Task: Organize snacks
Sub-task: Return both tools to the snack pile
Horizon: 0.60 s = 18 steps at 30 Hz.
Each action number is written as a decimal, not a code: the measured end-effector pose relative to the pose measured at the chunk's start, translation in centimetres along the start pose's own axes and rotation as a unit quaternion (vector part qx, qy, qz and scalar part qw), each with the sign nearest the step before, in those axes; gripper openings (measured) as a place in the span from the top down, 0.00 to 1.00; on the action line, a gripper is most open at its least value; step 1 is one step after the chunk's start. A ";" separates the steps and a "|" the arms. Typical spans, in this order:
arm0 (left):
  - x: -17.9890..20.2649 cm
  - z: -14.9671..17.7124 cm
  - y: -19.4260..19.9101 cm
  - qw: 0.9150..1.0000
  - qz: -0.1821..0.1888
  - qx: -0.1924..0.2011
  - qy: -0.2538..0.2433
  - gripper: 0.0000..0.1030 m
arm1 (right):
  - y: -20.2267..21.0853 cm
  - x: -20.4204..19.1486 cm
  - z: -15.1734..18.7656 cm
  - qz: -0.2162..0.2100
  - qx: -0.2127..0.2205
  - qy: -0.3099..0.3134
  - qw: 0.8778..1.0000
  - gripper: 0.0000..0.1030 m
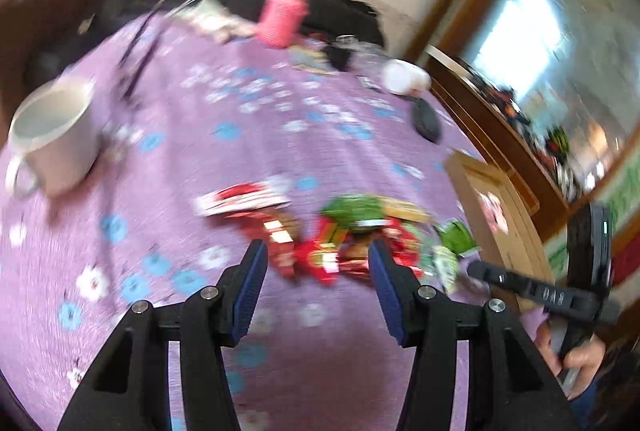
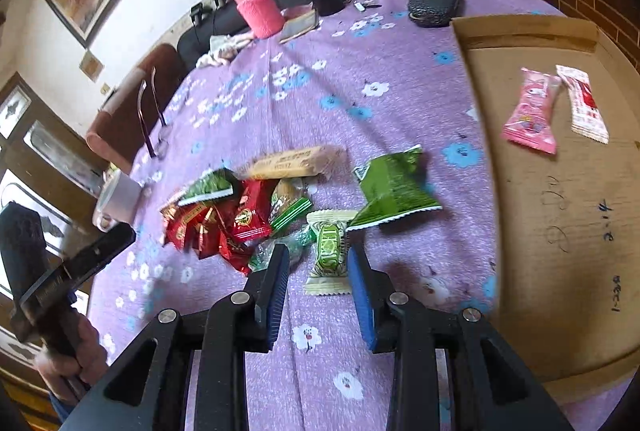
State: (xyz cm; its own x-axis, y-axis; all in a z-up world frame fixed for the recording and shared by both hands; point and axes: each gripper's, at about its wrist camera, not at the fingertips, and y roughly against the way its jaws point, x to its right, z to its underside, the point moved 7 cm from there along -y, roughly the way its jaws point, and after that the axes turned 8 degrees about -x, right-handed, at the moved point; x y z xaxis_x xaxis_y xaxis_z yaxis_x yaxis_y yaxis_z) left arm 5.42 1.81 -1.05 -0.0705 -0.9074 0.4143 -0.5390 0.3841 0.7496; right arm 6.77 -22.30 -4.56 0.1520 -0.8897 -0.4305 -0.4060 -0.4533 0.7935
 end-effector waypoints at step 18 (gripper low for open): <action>-0.3 -1.0 -6.5 0.997 -0.067 -0.027 -0.035 0.56 | -2.9 -0.8 -0.4 0.058 0.019 0.056 0.997 0.69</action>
State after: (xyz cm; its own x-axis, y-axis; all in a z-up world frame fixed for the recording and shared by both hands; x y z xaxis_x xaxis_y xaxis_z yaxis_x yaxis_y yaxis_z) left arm 9.78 -0.24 -5.53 -0.0593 -0.9604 0.2724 -0.5023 0.2645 0.8232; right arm 8.16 -20.30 -6.35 0.2010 -0.9376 -0.2838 -0.4603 -0.3461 0.8175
